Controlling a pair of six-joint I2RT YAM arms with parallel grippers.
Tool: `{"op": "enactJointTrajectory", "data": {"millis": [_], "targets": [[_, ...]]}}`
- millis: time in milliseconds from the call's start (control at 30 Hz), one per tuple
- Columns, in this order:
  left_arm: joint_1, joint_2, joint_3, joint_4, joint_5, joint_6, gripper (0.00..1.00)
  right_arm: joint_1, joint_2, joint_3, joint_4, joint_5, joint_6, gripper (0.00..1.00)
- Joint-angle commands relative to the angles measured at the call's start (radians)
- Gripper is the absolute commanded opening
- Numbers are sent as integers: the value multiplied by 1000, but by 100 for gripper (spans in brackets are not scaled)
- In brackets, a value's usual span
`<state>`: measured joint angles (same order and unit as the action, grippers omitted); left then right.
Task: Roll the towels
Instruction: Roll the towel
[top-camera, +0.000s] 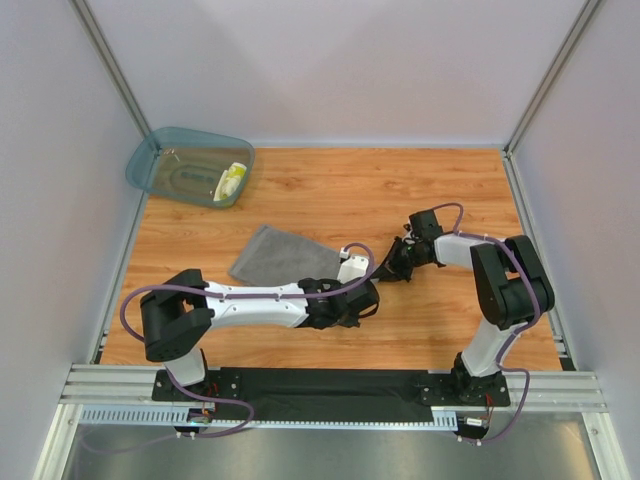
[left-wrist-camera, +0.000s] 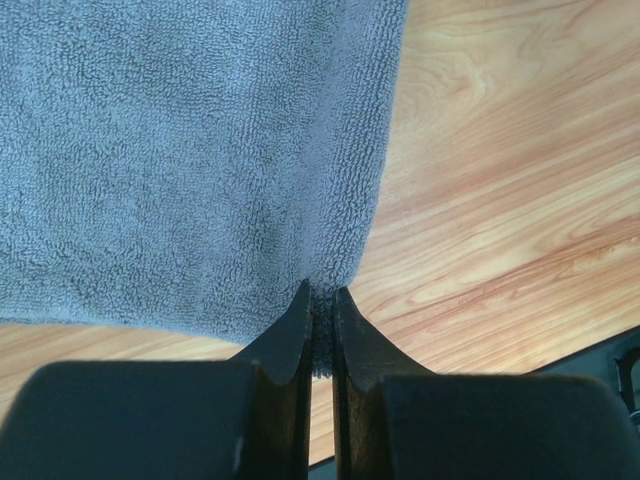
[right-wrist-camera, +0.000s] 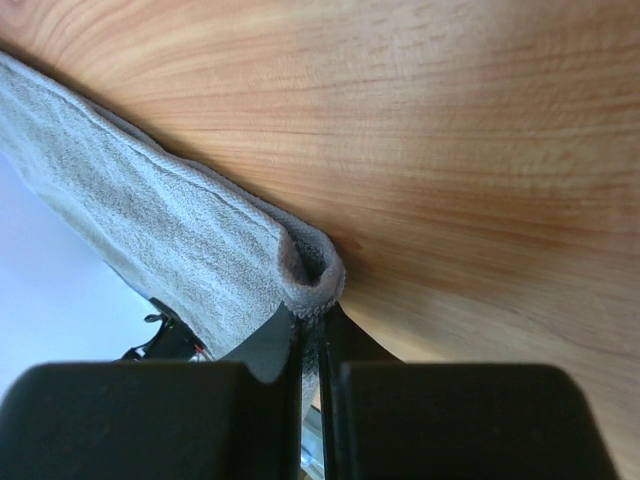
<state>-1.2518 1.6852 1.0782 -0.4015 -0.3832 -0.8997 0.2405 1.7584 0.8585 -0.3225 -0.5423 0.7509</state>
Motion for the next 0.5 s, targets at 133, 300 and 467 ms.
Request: {"op": "enactJointTrajectory", "data": {"millis": [133,300,467], "targets": [[-3,-76,-70,24,38,-33,0,-6,-48,125,-222,347,-122,34],[-3,-87,-63,36,81,-12,0,-49,-137,168,-354,447,-157,45],[-8,-85,-80,67,133,-10,0,-93,-315,128,-424,541,-179,61]]}}
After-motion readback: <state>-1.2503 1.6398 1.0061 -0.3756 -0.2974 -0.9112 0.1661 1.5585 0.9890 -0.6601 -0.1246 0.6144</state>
